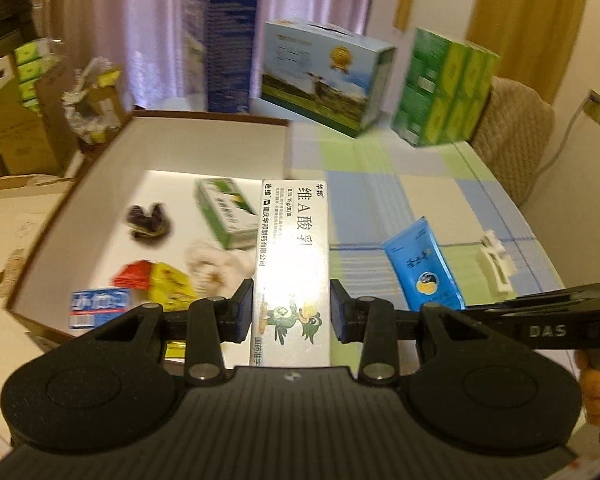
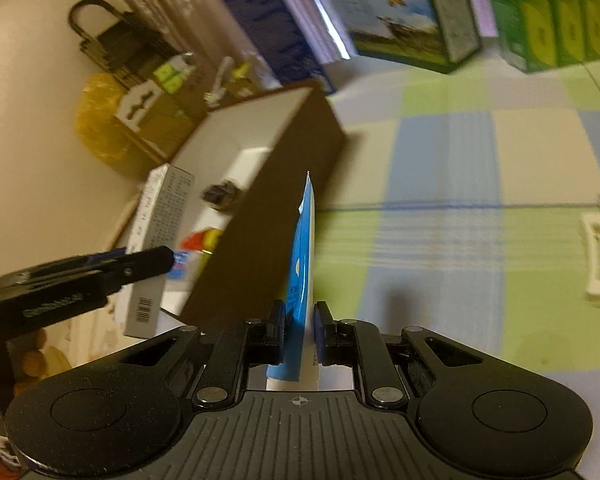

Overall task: Organize objects
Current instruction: 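Carry the cream box and toothpaste tube over the brown box with both tools, then open both tools to drop the cream box and toothpaste into the box, then move both tools back toward the white hair clip and pill bottle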

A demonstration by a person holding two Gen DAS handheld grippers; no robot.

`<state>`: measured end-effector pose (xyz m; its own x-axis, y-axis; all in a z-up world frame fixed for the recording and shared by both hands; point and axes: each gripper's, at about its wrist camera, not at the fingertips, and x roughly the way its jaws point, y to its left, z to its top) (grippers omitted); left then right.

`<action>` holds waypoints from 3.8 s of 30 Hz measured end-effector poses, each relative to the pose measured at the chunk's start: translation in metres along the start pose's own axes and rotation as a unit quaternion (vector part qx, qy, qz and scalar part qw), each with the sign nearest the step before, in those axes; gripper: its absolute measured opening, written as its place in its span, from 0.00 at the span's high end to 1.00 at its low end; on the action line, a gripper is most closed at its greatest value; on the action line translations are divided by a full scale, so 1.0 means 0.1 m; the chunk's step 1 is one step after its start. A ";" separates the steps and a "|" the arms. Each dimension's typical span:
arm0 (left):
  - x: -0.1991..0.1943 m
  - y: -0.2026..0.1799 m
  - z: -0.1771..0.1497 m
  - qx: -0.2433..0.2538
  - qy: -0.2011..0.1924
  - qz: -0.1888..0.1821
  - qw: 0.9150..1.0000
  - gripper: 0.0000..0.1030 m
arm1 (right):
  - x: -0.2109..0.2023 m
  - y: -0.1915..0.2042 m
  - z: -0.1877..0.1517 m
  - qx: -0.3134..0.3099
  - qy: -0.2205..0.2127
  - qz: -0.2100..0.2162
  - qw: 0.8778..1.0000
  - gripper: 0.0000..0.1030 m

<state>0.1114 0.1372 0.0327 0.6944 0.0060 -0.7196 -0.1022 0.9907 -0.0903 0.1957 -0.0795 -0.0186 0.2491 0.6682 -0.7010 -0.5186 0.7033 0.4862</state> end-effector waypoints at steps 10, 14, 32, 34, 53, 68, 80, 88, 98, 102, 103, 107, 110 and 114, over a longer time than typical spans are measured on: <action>-0.11 0.72 0.20 -0.018 -0.022 0.046 0.999 0.67 | 0.39 0.67 0.34 -0.037 -0.019 0.044 0.998 0.90; -0.03 0.93 0.27 -0.020 -0.022 0.056 0.998 0.67 | 0.58 0.85 0.49 -0.050 -0.024 0.048 0.997 0.90; 0.84 1.46 0.66 0.006 0.030 0.080 0.996 0.67 | 1.53 1.02 1.04 -0.053 0.003 -0.010 0.999 0.90; 0.95 1.50 0.70 0.005 0.038 0.079 0.996 0.67 | 1.63 1.01 1.09 -0.052 0.008 -0.017 0.999 0.90; 1.69 1.63 0.90 0.023 0.087 0.092 0.992 0.67 | 2.36 0.94 1.44 -0.042 0.042 -0.071 0.996 0.90; 1.79 1.65 1.07 0.033 0.060 0.096 0.993 0.54 | 2.49 0.91 1.57 -0.031 0.032 -0.058 0.997 0.89; 1.67 1.65 1.01 0.027 0.060 0.090 0.994 0.41 | 2.37 0.91 1.62 -0.016 0.009 -0.035 0.999 0.88; 1.45 1.62 0.93 0.018 0.057 0.087 0.994 0.28 | 2.09 0.98 1.49 -0.052 -0.008 -0.050 0.997 0.41; 1.12 1.58 0.81 -0.002 0.053 0.086 0.995 0.20 | 1.68 1.01 1.29 -0.074 -0.032 -0.052 0.995 0.32; 0.96 1.53 0.77 -0.006 0.046 0.083 0.995 0.19 | 1.51 1.03 1.19 -0.077 -0.042 -0.060 0.994 0.30; 0.92 1.50 0.76 -0.007 0.045 0.082 0.996 0.19 | 1.47 1.04 1.16 -0.078 -0.043 -0.061 0.994 0.30; 0.78 1.41 0.70 -0.007 0.041 0.075 0.996 0.19 | 1.32 1.03 1.05 -0.078 -0.045 -0.063 0.994 0.29; 0.68 1.34 0.64 -0.011 0.039 0.068 0.997 0.18 | 1.22 1.03 0.96 -0.074 -0.045 -0.063 0.994 0.29; 0.57 1.24 0.56 -0.013 0.037 0.063 0.997 0.18 | 1.08 1.02 0.86 -0.073 -0.048 -0.060 0.994 0.28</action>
<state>0.1779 0.2681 0.0192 0.6200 0.1197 -0.7755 -0.2042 0.9789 -0.0122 0.2394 0.0854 0.0001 0.3900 0.6059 -0.6934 -0.5914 0.7420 0.3157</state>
